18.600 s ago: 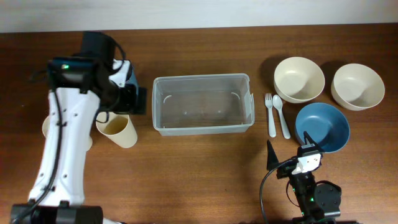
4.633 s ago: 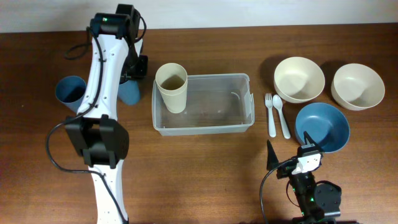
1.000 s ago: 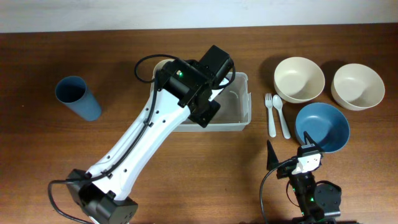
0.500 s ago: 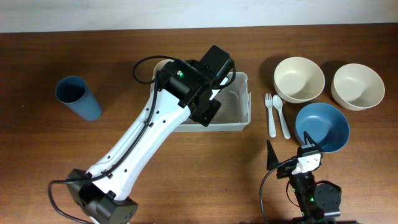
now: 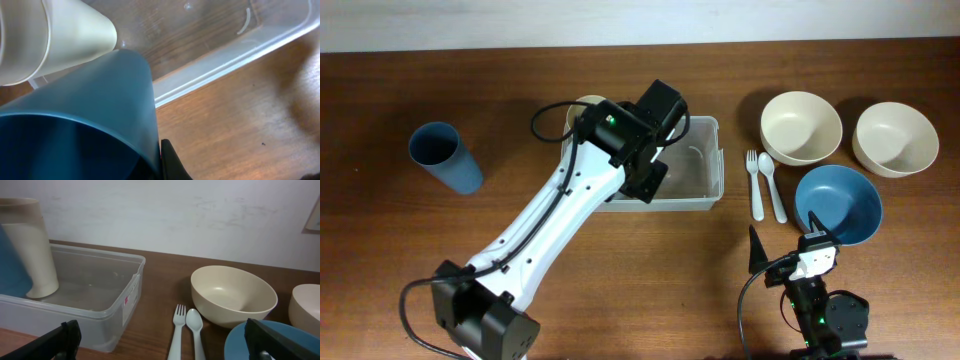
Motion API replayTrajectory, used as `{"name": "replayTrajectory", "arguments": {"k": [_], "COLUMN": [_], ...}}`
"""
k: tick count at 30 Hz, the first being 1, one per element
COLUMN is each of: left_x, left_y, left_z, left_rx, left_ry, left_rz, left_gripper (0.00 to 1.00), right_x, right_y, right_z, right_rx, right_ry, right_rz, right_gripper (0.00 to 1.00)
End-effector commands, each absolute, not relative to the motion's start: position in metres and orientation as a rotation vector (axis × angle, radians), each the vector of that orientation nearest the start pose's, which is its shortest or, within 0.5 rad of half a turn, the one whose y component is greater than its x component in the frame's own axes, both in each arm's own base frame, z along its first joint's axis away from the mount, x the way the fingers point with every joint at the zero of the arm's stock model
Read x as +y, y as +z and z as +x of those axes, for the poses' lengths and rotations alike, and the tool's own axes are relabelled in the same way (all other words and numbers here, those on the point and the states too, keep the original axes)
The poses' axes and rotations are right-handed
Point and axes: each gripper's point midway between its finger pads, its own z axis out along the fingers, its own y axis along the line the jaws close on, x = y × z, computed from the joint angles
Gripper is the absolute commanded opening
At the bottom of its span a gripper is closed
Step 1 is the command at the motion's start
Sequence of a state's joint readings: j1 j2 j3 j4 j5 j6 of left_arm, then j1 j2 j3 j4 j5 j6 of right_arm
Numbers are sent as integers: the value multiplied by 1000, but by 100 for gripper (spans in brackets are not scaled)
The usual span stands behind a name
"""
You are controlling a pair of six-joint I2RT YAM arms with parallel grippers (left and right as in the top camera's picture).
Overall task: Pack container
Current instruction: 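Carry the blue cup into the container beside the cream cups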
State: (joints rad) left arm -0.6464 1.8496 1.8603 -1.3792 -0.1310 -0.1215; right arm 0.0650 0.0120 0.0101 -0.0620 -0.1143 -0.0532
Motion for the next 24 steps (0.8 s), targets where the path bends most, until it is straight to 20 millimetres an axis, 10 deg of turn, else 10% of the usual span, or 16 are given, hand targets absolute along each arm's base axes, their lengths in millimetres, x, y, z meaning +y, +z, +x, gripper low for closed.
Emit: {"name": "replayTrajectory", "arguments": {"k": [1, 24], "left_x": [-206, -198], "left_y": [183, 145], "left_z": [327, 339], "left_rx": [2842, 2866], "left_ry": [63, 35], "left_rz": [663, 573], "left_gripper": [2, 2], "right_x": [34, 34], "right_y": [159, 159], "right_z": [244, 244], "right_rx": [1628, 1628], "right_ry": [101, 101], "right_rz": [-180, -180], "right_gripper": [99, 99]}}
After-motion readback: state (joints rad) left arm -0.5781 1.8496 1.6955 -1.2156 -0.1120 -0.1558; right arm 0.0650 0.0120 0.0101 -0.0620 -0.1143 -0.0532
